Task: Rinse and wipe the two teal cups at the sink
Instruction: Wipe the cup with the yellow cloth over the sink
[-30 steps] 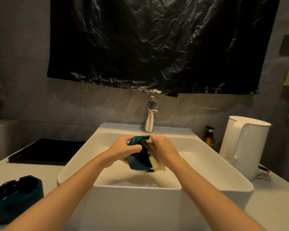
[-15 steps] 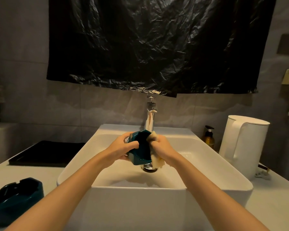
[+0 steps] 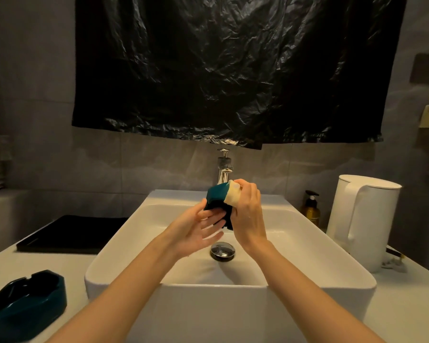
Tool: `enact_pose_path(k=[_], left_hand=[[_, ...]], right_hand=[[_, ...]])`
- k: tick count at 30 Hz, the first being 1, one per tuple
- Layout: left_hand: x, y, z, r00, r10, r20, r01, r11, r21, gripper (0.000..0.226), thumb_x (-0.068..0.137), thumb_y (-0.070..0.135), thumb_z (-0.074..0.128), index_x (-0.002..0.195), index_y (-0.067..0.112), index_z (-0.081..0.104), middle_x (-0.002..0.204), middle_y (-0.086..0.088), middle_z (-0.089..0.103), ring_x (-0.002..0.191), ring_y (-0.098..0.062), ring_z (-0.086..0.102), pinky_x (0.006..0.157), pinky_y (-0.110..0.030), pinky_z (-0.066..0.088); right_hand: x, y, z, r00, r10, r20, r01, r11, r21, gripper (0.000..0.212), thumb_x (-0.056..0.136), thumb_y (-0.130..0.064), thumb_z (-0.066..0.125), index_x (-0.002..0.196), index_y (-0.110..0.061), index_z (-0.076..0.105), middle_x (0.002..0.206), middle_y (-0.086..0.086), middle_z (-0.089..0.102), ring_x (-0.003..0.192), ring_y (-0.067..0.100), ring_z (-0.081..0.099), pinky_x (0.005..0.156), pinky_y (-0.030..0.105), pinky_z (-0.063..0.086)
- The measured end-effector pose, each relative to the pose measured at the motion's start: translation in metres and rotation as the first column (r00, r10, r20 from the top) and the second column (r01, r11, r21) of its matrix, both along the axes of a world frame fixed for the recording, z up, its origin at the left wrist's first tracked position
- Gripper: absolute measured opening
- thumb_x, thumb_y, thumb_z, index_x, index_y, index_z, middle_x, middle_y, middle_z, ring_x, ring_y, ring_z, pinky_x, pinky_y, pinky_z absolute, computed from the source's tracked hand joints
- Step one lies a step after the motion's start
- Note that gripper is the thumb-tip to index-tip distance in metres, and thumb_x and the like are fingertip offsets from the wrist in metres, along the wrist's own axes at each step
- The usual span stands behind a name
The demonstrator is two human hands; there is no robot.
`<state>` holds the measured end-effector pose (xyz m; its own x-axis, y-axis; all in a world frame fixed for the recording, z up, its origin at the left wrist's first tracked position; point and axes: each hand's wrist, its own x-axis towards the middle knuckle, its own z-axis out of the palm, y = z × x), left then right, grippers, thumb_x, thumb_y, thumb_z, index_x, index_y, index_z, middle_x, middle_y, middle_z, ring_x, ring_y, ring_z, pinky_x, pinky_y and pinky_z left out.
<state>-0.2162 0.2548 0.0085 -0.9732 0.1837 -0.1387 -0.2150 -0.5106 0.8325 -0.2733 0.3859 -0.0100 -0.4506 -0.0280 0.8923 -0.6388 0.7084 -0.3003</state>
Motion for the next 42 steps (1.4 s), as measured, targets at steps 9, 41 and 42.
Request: enact_pose_path(k=[9, 41, 42], left_hand=[[-0.005, 0.01, 0.023, 0.977, 0.156, 0.142, -0.207, 0.839, 0.504, 0.034, 0.095, 0.01, 0.052, 0.126, -0.005, 0.049, 0.127, -0.019, 0.057, 0.121, -0.029, 0.054, 0.105, -0.036, 0.04], [-0.017, -0.033, -0.004, 0.907, 0.298, -0.297, -0.374, 0.894, -0.246, 0.025, 0.091, 0.017, 0.061, 0.111, 0.002, 0.06, 0.104, -0.014, 0.068, 0.093, -0.02, 0.066, 0.069, -0.023, 0.055], [-0.017, -0.033, -0.003, 0.908, 0.298, -0.295, -0.371, 0.9, -0.231, 0.027, 0.091, 0.016, 0.06, 0.114, 0.002, 0.059, 0.105, -0.013, 0.068, 0.094, -0.02, 0.065, 0.07, -0.023, 0.055]], right_hand=[[0.003, -0.003, -0.003, 0.983, 0.178, 0.04, -0.182, 0.977, 0.114, 0.05, 0.088, -0.002, 0.06, 0.132, -0.008, 0.035, 0.12, 0.015, 0.043, 0.104, 0.023, 0.042, 0.084, 0.028, 0.046], [0.003, -0.018, -0.005, 0.92, 0.359, 0.158, -0.383, 0.909, 0.166, 0.038, 0.1, -0.025, 0.047, 0.138, -0.027, 0.048, 0.142, -0.009, 0.049, 0.117, 0.013, 0.05, 0.098, 0.023, 0.04], [0.002, -0.019, -0.006, 0.927, 0.341, 0.158, -0.361, 0.924, 0.128, 0.037, 0.101, -0.025, 0.047, 0.138, -0.025, 0.048, 0.14, -0.007, 0.052, 0.117, 0.014, 0.051, 0.098, 0.027, 0.043]])
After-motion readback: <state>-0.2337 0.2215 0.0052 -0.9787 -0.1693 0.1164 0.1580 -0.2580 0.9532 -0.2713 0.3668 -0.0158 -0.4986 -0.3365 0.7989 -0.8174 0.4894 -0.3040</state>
